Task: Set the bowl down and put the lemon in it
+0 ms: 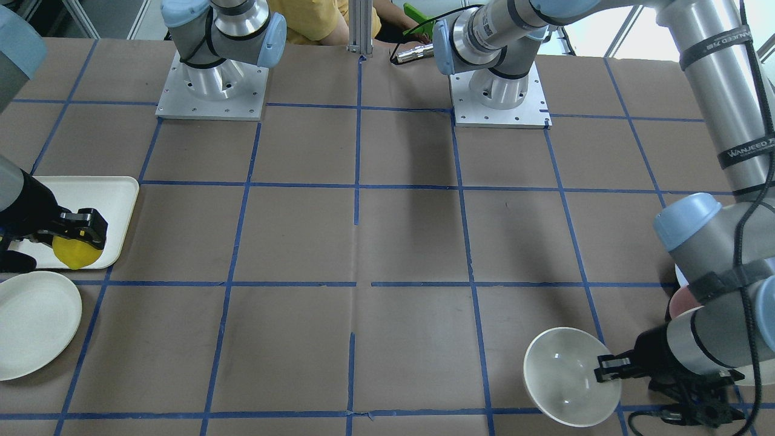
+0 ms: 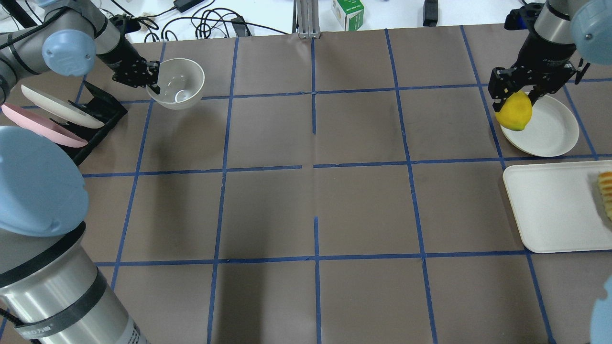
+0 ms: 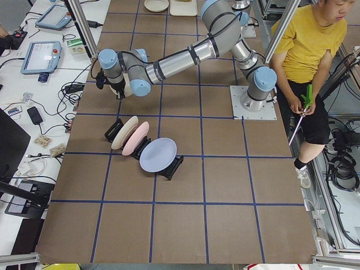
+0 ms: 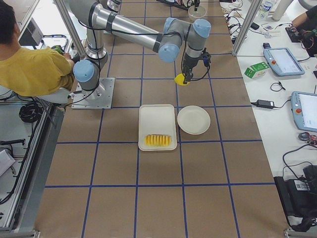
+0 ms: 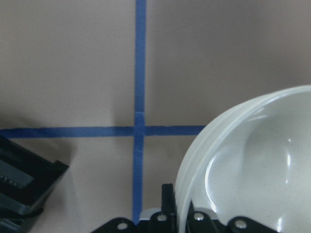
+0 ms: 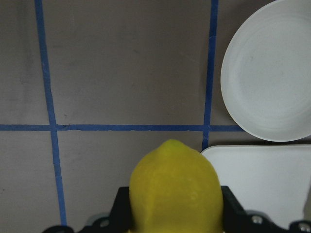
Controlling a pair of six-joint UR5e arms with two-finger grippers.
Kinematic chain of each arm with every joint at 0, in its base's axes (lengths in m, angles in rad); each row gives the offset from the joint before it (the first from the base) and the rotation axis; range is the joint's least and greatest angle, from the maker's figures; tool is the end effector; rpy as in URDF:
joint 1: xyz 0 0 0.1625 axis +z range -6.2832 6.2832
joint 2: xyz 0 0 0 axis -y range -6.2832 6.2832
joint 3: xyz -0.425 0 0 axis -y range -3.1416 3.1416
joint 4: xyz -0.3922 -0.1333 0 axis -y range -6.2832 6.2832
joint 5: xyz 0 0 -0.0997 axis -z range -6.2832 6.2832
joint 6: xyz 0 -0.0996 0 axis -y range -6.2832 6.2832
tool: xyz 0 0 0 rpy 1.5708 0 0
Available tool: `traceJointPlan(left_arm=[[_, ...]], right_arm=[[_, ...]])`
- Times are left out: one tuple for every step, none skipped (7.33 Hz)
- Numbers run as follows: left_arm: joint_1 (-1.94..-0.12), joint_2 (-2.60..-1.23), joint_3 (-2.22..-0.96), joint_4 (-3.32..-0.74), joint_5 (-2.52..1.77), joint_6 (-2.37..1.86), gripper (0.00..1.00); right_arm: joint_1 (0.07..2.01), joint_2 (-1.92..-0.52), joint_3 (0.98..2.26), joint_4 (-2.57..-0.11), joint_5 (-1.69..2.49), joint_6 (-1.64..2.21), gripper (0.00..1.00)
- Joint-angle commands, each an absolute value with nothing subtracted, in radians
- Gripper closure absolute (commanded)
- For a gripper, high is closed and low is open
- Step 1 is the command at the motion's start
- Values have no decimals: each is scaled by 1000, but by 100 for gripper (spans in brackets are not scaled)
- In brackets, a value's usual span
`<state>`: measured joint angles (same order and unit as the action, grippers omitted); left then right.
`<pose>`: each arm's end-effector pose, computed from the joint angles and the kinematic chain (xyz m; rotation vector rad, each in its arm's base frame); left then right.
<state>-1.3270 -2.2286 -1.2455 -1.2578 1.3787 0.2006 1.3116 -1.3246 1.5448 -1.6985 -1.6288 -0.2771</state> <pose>0.0280 -0.7436 0.2711 0.0665 -2.9490 0.0346 -0.0245 -0.5898 0.3808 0.0320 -3.1058 -0.1625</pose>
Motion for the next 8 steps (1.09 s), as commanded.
traceJointPlan(left_arm=[[-1519, -2185, -1284, -1272, 1296, 51, 100], [-1589, -2180, -1302, -1267, 1263, -50, 100], [-1677, -2180, -1333, -1250, 1259, -161, 100], [-1783, -2203, -1391, -1042, 1269, -278, 100], [-1811, -2206, -1487, -875, 1272, -323, 100], [-1819, -2174, -1587, -849, 1270, -325, 100], [-1821, -2136, -1650, -848, 1270, -325, 100], [-1819, -2109, -1675, -850, 1287, -325, 100]], right_arm=[[1379, -1344, 1543, -1689, -1623, -194, 100], [1405, -1353, 1531, -1677, -1623, -154, 100], [1420, -1353, 1523, -1655, -1621, -140, 100], [1427, -1354, 1523, -1637, -1599, -120, 100], [1445, -1355, 1526, -1634, -1589, -97, 100], [1462, -1355, 1532, -1629, -1589, -94, 100], [1465, -1364, 1535, -1628, -1586, -94, 100], [1479, -1367, 1539, -1628, -1541, -72, 100]])
